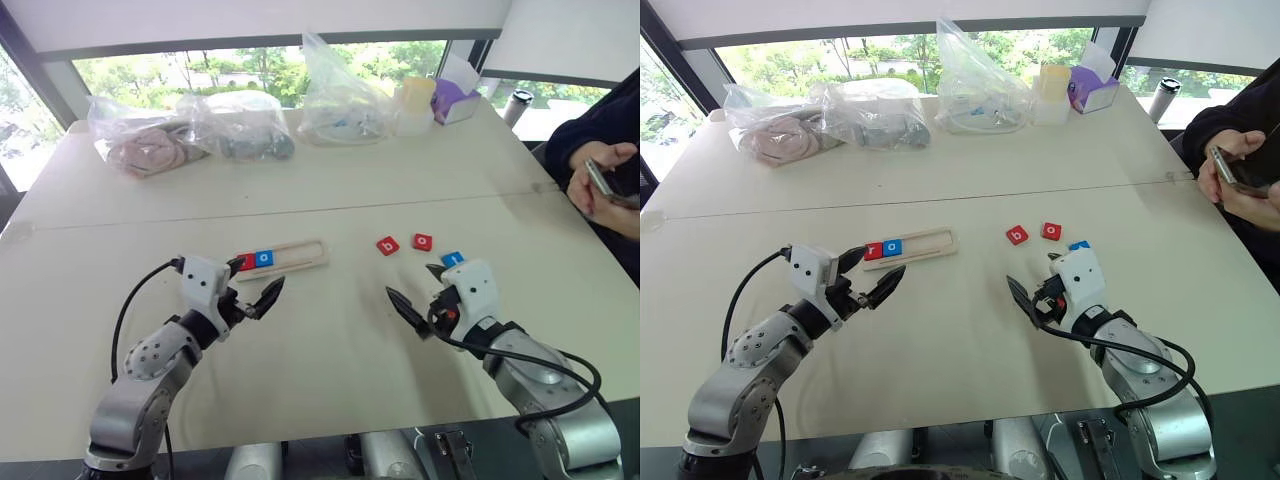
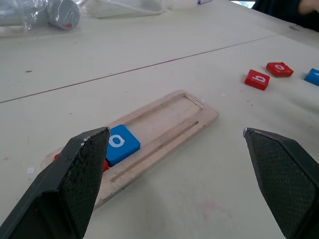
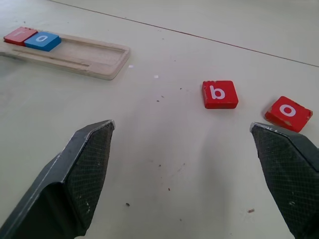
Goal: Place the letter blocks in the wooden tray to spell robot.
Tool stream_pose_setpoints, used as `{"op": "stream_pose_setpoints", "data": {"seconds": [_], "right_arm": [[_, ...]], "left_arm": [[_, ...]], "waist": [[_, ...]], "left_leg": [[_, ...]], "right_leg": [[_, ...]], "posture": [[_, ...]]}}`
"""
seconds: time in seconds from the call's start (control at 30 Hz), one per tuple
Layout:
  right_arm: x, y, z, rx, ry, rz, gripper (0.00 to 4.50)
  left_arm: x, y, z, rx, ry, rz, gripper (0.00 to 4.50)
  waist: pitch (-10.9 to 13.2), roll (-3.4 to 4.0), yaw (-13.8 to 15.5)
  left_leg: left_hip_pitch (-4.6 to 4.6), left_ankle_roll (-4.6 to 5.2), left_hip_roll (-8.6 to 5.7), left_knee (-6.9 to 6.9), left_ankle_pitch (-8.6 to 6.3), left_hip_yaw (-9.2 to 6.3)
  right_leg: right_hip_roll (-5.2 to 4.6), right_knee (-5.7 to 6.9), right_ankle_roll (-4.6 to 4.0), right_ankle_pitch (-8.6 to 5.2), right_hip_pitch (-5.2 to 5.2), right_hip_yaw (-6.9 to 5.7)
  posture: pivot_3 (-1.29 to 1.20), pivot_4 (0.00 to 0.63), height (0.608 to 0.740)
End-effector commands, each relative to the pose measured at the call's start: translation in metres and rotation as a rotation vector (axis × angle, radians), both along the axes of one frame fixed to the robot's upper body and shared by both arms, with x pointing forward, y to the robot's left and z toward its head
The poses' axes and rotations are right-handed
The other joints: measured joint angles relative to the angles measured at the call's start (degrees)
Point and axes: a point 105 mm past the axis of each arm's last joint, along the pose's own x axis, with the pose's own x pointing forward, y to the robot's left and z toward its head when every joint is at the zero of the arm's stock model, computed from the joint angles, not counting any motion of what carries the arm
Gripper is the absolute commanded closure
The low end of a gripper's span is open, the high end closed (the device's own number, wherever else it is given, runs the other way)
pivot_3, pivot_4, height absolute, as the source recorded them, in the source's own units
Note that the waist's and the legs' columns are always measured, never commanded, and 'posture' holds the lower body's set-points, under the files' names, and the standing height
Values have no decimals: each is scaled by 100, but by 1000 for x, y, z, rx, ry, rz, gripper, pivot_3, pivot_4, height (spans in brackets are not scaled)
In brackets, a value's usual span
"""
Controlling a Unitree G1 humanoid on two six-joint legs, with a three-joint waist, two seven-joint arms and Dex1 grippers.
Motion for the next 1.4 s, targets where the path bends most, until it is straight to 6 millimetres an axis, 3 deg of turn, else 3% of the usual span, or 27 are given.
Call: {"op": "stream_pose_setpoints", "data": {"seconds": [0.03, 0.27, 0.47, 0.67, 0.77, 1.0, 1.2, 1.4], "right_arm": [[-6, 5, 10, -5, -35, 47, 40], [-10, 1, 8, -65, -12, 126, 40], [-6, 0, 28, -67, -36, 196, 40], [-3, 9, 46, -94, -69, 288, 40], [-1, 9, 46, -100, -73, 286, 40], [-7, 15, 38, -97, -60, 291, 40], [-12, 16, 37, -102, -59, 279, 40], [-16, 17, 38, -99, -59, 265, 40]], "left_arm": [[-1, -1, 8, -5, -33, -20, 0], [2, 1, 15, 60, -87, -79, 0], [12, 10, 30, 171, -94, -285, 0], [49, 58, 16, 398, 25, -502, 0], [63, 69, 13, 473, 29, -565, 0], [79, 68, 1, 498, 136, -729, 0], [86, 65, -12, 539, 175, -763, 0], [96, 60, -11, 550, 131, -732, 0]], "waist": [[0, 0, 0], [0, 0, 2], [2, -2, 1], [5, 0, -3], [6, -1, 4], [11, -13, 13], [13, -16, -11], [12, -17, 5]], "left_leg": [[-1, 0, 0, 0, 0, 0], [0, 0, -1, 1, 0, 0], [1, 0, -1, 3, 0, 0], [-1, 1, -2, -1, 0, 1], [-8, 3, -2, -3, -1, 4], [-21, 9, -7, 5, -4, 10], [-12, 13, -5, 5, -5, 9], [-12, 14, -6, 7, -6, 7]], "right_leg": [[0, 0, 0, 0, 0, 0], [0, 0, 0, 0, 0, 0], [2, 1, -1, 0, 0, -1], [6, 0, -4, 0, -6, -6], [3, -4, -5, 1, -7, -6], [-3, -5, -9, 8, -9, -4], [2, 4, 6, 16, -7, -3], [2, 5, 10, 18, -5, -3]], "posture": [[0, 150, 740], [0, 150, 740], [0, 150, 740], [0, 150, 740], [0, 150, 740], [0, 150, 740], [0, 150, 740], [0, 150, 740]]}}
